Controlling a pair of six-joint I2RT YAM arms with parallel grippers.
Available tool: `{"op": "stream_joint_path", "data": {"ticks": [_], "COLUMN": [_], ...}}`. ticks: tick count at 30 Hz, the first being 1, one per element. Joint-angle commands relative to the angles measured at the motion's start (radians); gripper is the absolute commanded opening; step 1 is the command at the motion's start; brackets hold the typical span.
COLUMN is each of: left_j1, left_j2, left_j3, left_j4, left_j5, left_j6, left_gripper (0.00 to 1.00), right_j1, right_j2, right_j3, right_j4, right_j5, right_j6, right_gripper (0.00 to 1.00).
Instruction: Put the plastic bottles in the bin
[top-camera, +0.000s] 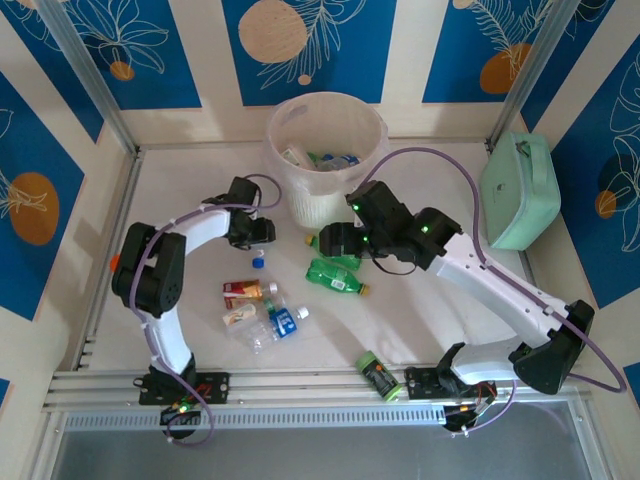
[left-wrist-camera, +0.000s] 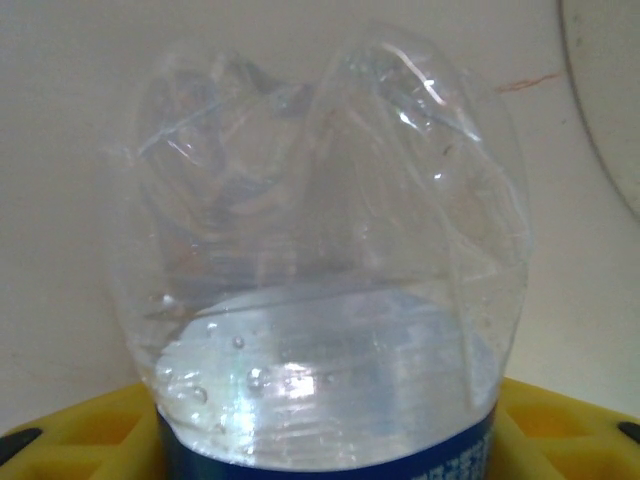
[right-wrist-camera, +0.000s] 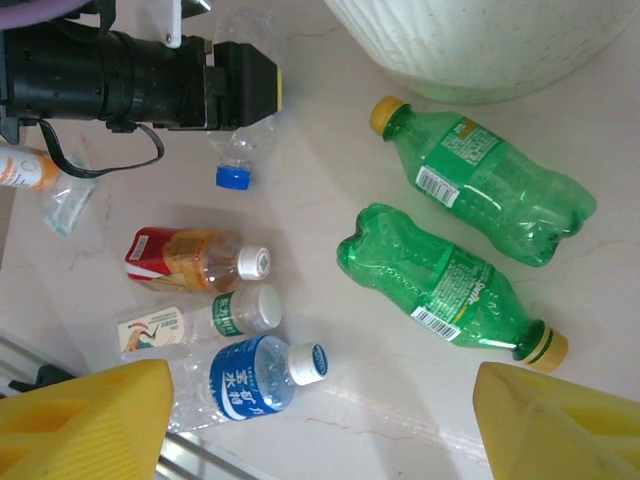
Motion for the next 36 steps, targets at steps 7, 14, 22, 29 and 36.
{"op": "stream_joint_path", "data": {"ticks": [7, 14, 22, 29, 36], "left_j1": [0.055, 0.056, -0.015, -0.130, -0.148], "left_j2": [-0.433, -0.546, -0.335, -0.020, 0.255], "left_j3": [-0.009, 0.297, 0.662, 1.056, 1.374], "left_j4": [-0.041, -0.169, -0.143, -0.221, -0.350], "left_j5": [0.051, 0.084, 0.183, 0.157, 0.132], "left_j6": [-0.209, -0.237, -0.326, -0.302, -0.289], "left_gripper": [0.56, 0.56, 0.53, 0.53, 0.53], "right_j1": [0.006, -0.004, -0.084, -0.173, -0.253], "right_j2": [-0.008, -0.035, -0.082, -0.161, -0.228], "right_j3": [0.044, 0.045, -0.055, -0.178, -0.242], "right_j4": [0.074, 0.082, 0.039, 0.015, 0.015], "right_j5": [-0.133, -0.101, -0.087, -0.128, -0.169], "right_j6": [-0.040, -0.057, -0.014, 0.024, 0.028], "right_gripper": [0.79, 0.79, 0.79, 0.79, 0.79]}}
